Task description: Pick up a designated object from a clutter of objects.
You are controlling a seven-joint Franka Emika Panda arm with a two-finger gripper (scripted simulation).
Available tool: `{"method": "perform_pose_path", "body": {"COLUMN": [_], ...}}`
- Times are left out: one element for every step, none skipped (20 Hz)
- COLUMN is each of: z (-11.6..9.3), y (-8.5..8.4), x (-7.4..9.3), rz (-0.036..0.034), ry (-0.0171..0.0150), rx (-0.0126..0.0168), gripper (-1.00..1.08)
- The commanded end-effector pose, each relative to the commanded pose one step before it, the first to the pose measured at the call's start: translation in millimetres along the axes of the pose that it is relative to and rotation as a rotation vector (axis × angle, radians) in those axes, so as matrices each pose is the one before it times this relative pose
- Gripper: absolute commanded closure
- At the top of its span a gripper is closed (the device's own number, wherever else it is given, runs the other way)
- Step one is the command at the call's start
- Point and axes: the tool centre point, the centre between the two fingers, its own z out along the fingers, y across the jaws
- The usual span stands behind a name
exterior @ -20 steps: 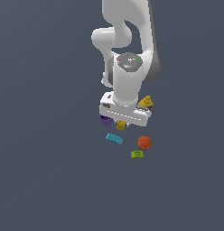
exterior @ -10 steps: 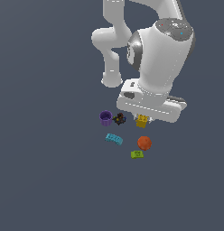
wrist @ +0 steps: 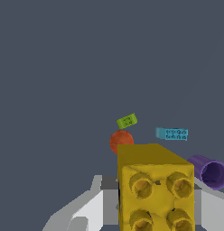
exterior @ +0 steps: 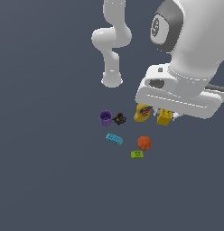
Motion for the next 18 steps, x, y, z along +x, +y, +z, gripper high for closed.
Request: {"method": "perform_pose_path", "body": {"z": [-13.44, -4.85, -4.71, -4.67, -4.45, -4.32, -4.19, -4.07, -3.89, -3.59, -3.3, -3.02, -2.76, -2.65, -2.29, -2.07, -1.86, -1.66], "y": [-12.74, -4.79, -4.66, -4.42, -4.41, -4.29, -4.17, -4.06, -3.88, -3.59, -3.3, -3.03, -2.78, -2.51, -2.3, -2.08, -1.88, -1.68], "x": [2.7, 1.07, 1.05, 1.07, 1.03, 1.02, 1.01, 1.0, 0.97, 0.91, 0.86, 0.8, 0.75, 0.62, 0.65, 0.6, 0.55, 0.5], "rz": [0.00054, 0.0, 0.0, -0.00017, 0.0, 0.0, 0.0, 0.0, 0.0, 0.0, 0.0, 0.0, 0.0, -0.00035, 0.0, 0.0, 0.0, 0.0], "ry": [-0.00018, 0.0, 0.0, -0.00026, 0.0, 0.0, 0.0, 0.0, 0.0, 0.0, 0.0, 0.0, 0.0, -0.00019, 0.0, 0.0, 0.0, 0.0], "rx": [0.00002, 0.0, 0.0, 0.00062, 0.0, 0.0, 0.0, 0.0, 0.0, 0.0, 0.0, 0.0, 0.0, 0.00056, 0.0, 0.0, 0.0, 0.0], "gripper": [1.08, 1.08, 1.08, 1.08, 1.08, 1.08, 1.08, 1.08, 1.08, 1.08, 1.08, 1.08, 1.08, 1.08, 1.08, 1.08, 1.08, 1.08]}}
